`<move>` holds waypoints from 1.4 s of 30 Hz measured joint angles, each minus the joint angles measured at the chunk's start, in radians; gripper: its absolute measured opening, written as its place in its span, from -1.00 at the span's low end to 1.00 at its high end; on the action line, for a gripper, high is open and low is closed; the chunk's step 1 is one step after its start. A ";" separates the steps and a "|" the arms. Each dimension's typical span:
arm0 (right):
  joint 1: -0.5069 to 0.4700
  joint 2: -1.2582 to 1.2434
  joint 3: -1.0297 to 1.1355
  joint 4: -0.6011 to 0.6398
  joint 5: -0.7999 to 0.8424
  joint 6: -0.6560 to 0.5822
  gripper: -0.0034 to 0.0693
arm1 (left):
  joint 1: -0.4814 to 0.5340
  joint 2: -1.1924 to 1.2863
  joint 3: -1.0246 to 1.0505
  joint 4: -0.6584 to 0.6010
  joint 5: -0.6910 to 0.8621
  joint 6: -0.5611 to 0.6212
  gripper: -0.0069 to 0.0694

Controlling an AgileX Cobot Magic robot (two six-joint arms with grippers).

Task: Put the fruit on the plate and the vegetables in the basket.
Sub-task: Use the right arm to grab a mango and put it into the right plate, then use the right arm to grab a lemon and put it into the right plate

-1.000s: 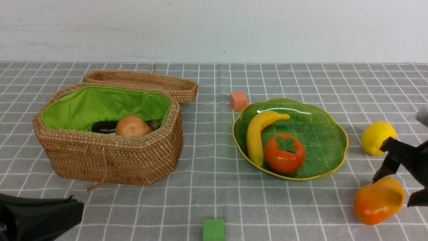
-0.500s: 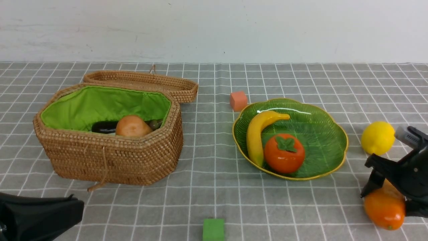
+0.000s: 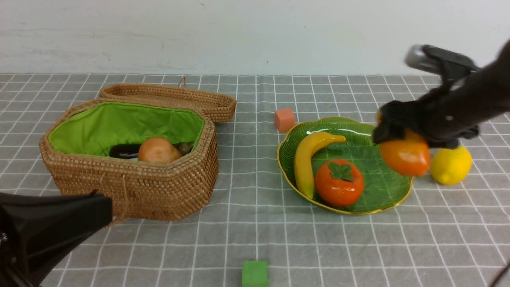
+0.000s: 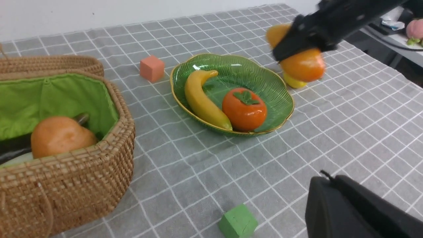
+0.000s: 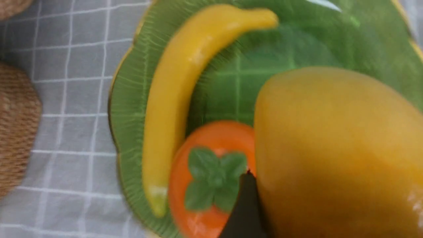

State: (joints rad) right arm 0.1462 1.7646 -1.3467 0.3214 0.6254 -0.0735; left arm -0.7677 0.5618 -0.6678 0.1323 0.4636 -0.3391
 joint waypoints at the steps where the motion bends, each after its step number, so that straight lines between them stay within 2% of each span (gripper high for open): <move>1: 0.005 0.040 -0.018 -0.008 -0.009 -0.011 0.65 | 0.000 0.000 0.000 -0.001 0.000 0.000 -0.84; 5: 0.004 0.156 -0.084 -0.020 -0.006 -0.020 0.66 | 0.000 0.000 0.000 -0.001 -0.001 0.000 -0.84; 9: 0.004 0.185 -0.136 -0.022 0.029 0.012 0.92 | 0.000 0.000 0.000 -0.001 -0.003 -0.001 -0.84; 12: 0.002 0.167 -0.166 -0.024 0.067 0.020 0.96 | 0.000 0.000 0.000 -0.001 -0.005 -0.001 -0.84; 17: -0.031 0.088 -0.203 -0.051 0.155 0.046 0.89 | 0.000 0.000 0.000 -0.001 -0.013 -0.001 -0.84; 19: -0.098 0.040 -0.211 -0.123 0.199 0.130 0.82 | 0.000 0.000 0.000 -0.001 -0.024 -0.001 -0.84; 22: -0.151 0.033 -0.212 -0.174 0.219 0.194 0.79 | 0.000 0.000 0.000 -0.001 -0.029 -0.001 -0.85; 23: -0.197 0.045 -0.212 -0.209 0.234 0.244 0.78 | 0.000 0.000 0.000 -0.001 -0.029 -0.001 -0.85; 27: -0.259 0.101 -0.212 -0.202 0.202 0.283 0.78 | 0.000 0.000 0.000 -0.001 -0.029 -0.001 -0.85; 31: -0.275 0.178 -0.212 -0.168 0.138 0.287 0.78 | 0.000 0.000 0.000 -0.007 -0.029 -0.001 -0.85; 42: -0.295 0.299 -0.215 -0.156 0.090 0.287 0.78 | 0.000 0.000 0.000 -0.057 -0.028 -0.001 -0.85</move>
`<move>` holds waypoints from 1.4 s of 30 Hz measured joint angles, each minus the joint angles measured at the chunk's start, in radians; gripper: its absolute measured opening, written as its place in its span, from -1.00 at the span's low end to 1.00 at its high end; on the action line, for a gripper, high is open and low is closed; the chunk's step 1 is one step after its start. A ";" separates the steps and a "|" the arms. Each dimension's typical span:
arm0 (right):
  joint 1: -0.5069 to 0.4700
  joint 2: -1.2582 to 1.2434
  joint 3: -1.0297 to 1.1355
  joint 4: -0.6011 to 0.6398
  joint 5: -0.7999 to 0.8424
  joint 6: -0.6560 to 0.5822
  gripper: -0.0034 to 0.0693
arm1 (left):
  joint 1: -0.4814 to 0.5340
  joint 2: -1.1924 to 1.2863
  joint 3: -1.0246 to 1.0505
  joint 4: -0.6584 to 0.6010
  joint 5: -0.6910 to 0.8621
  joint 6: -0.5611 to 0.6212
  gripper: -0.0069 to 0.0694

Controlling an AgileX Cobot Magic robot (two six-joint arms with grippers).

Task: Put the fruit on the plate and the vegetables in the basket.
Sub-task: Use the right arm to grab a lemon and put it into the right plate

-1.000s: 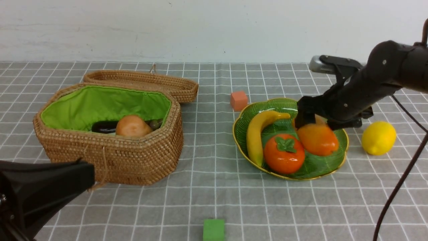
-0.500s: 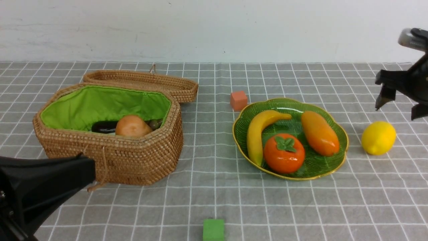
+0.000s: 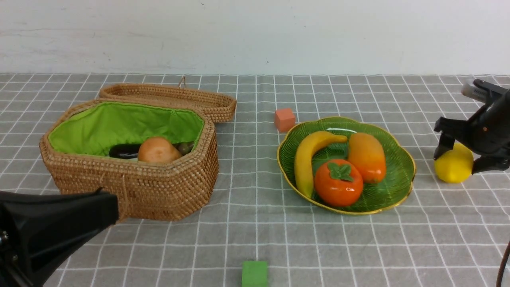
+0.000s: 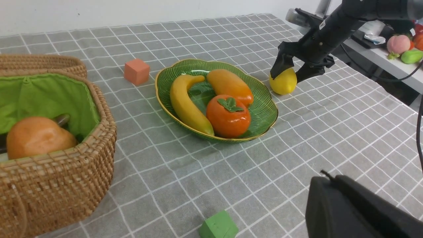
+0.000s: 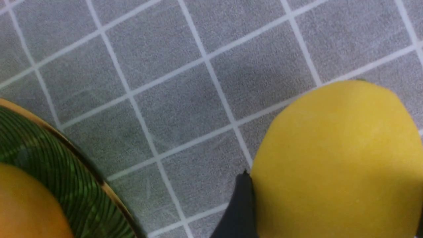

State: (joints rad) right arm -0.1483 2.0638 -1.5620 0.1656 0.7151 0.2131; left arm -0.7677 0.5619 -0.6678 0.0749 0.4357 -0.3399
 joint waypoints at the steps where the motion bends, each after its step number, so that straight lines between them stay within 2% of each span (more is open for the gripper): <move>1: 0.000 0.001 0.000 -0.001 -0.002 0.000 0.78 | 0.000 0.000 0.000 0.000 0.000 0.000 -0.85; 9: 0.000 0.023 -0.012 0.008 -0.041 -0.069 0.70 | 0.000 0.000 0.000 -0.002 0.001 0.000 -0.85; 20: -0.001 0.038 -0.030 0.010 -0.029 -0.113 0.70 | 0.000 0.000 0.000 -0.002 0.011 0.000 -0.85; 29: -0.001 -0.008 -0.023 0.006 0.042 -0.191 0.69 | 0.000 0.000 0.000 -0.002 0.013 0.000 -0.85; 34: 0.004 -0.119 -0.018 0.018 0.087 -0.213 0.69 | 0.000 0.000 0.000 -0.002 0.009 0.000 -0.85; 38: 0.051 -0.198 -0.018 0.071 0.114 -0.250 0.69 | 0.000 0.000 0.000 -0.001 0.005 0.000 -0.85; 42: 0.224 -0.216 -0.018 0.193 0.067 -0.335 0.69 | 0.000 0.000 0.000 -0.001 0.002 0.000 -0.84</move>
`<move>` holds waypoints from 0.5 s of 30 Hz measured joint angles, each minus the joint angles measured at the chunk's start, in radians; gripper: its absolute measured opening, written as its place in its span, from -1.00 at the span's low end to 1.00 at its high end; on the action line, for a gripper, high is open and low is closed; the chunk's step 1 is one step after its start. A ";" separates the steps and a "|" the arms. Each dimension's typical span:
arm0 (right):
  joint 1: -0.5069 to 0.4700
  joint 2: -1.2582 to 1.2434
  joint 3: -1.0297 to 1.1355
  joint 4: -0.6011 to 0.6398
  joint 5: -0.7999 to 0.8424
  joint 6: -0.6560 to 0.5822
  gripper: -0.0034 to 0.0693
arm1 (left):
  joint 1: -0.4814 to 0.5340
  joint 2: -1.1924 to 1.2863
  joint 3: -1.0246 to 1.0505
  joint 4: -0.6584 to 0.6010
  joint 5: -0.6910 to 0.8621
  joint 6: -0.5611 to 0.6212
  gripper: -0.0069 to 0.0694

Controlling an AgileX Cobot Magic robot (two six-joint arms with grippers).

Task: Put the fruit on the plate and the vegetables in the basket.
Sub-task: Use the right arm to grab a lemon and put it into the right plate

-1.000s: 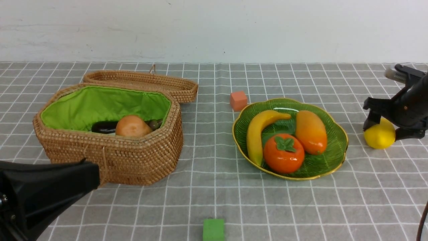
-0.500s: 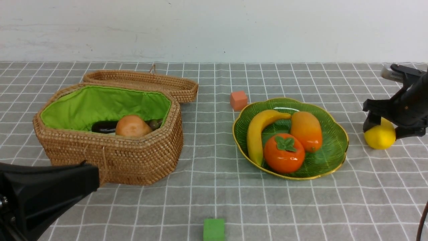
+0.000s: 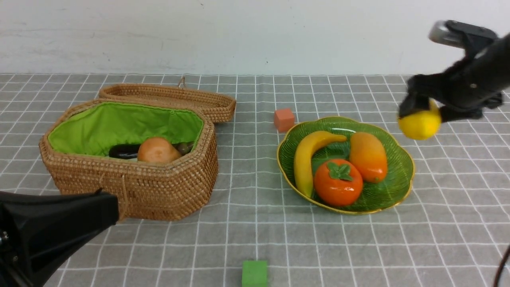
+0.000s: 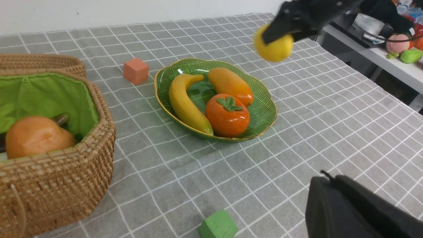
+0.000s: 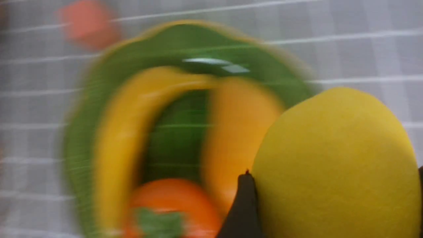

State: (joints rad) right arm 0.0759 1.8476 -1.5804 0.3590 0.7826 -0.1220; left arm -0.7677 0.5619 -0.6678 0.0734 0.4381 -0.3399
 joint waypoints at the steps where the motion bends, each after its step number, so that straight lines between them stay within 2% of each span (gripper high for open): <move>1: 0.028 0.010 0.000 0.008 -0.018 -0.004 0.69 | 0.000 0.000 0.000 0.000 0.000 0.000 -0.84; 5: 0.117 0.084 0.000 -0.001 -0.145 -0.009 0.69 | 0.000 0.000 0.000 0.001 0.000 0.000 -0.84; 9: 0.141 0.139 0.000 -0.028 -0.219 -0.009 0.69 | 0.000 0.000 0.000 0.001 0.000 0.000 -0.84; 11: 0.144 0.149 0.001 -0.028 -0.221 -0.009 0.74 | 0.000 0.000 0.000 0.001 0.001 0.000 -0.84; 13: 0.145 0.150 0.001 -0.028 -0.221 -0.009 0.90 | 0.000 0.000 0.000 0.001 0.003 0.000 -0.84; 15: 0.145 0.147 0.001 -0.027 -0.219 -0.009 0.96 | 0.000 0.000 0.000 0.001 0.004 0.000 -0.84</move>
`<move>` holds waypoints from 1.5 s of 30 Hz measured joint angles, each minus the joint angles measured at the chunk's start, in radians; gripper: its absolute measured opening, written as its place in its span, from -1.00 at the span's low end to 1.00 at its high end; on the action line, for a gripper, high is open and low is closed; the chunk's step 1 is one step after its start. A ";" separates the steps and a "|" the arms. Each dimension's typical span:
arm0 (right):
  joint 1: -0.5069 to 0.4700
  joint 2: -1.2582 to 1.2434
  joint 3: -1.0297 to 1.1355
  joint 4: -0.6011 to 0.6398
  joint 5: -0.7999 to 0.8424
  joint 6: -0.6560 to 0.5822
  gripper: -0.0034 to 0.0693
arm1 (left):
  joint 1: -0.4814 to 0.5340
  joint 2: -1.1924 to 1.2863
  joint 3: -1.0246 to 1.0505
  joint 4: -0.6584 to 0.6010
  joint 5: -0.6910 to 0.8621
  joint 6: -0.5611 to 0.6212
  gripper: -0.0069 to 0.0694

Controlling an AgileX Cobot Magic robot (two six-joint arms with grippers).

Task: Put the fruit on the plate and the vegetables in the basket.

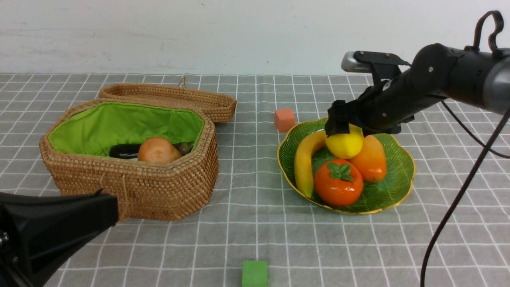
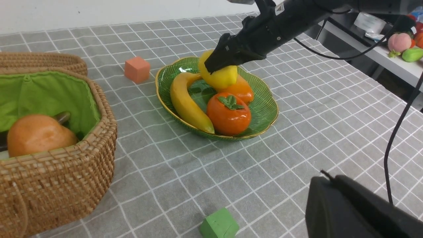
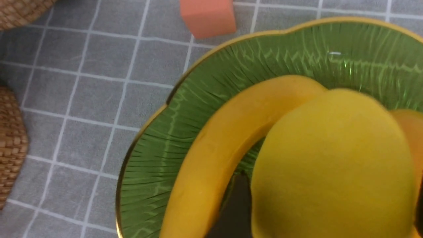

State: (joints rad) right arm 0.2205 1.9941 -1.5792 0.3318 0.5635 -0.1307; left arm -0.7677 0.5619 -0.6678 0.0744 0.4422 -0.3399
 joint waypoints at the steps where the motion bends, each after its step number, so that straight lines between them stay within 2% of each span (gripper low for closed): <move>1: 0.000 -0.006 0.000 0.000 0.001 0.000 0.97 | 0.000 0.000 0.000 0.000 0.000 0.000 -0.84; 7: 0.000 -0.055 0.000 0.000 0.016 0.000 0.92 | 0.000 0.000 0.000 0.000 0.000 0.000 -0.84; 11: 0.000 -0.140 0.000 -0.004 0.098 0.001 0.71 | 0.000 0.000 0.000 0.010 0.000 0.001 -0.84; 14: 0.000 -0.268 0.000 -0.036 0.265 0.002 0.23 | 0.000 0.000 0.000 0.062 -0.001 0.002 -0.84; 15: 0.000 -0.284 0.000 -0.039 0.277 0.002 0.20 | 0.000 0.000 0.000 0.062 -0.001 0.002 -0.84; 16: 0.000 -0.352 0.004 -0.073 0.377 0.002 -0.14 | 0.000 -0.005 0.000 0.088 -0.002 0.002 -0.84; 17: 0.000 -0.397 0.016 -0.090 0.421 0.002 -0.34 | 0.000 -0.014 0.002 0.093 -0.006 0.002 -0.84; 21: -0.001 -0.585 0.146 -0.129 0.522 0.005 -0.90 | 0.000 -0.104 0.092 0.105 -0.085 -0.009 -0.84; 22: -0.001 -0.596 0.146 -0.131 0.524 0.006 -0.91 | 0.000 -0.118 0.108 0.105 -0.097 -0.011 -0.84; 24: -0.001 -0.762 0.305 -0.133 0.540 0.026 -0.95 | 0.000 -0.204 0.236 0.113 -0.192 -0.038 -0.84; 26: -0.001 -0.819 0.361 -0.133 0.542 0.039 -0.95 | 0.000 -0.231 0.290 0.118 -0.240 -0.043 -0.84; 30: -0.001 -1.052 0.605 -0.135 0.548 0.109 -0.94 | 0.000 -0.272 0.416 0.138 -0.386 -0.046 -0.84; 36: -0.001 -1.233 0.802 -0.135 0.491 0.131 -0.93 | 0.000 -0.273 0.432 0.147 -0.415 -0.046 -0.83; 38: -0.001 -1.286 0.873 -0.135 0.417 0.131 -0.93 | 0.000 -0.273 0.432 0.147 -0.420 -0.046 -0.83; 41: -0.001 -1.342 0.993 -0.133 0.190 0.144 -0.92 | 0.000 -0.273 0.432 0.149 -0.418 -0.048 -0.82; 44: -0.001 -1.355 1.072 -0.131 0.046 0.151 -0.92 | 0.000 -0.273 0.432 0.149 -0.406 -0.048 -0.81; 45: -0.001 -1.355 1.076 -0.131 0.046 0.151 -0.92 | 0.000 -0.273 0.432 0.149 -0.405 -0.048 -0.81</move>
State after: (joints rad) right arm 0.2196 0.6393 -0.5028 0.2008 0.6095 0.0200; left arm -0.7677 0.2887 -0.2353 0.2236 0.0374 -0.3879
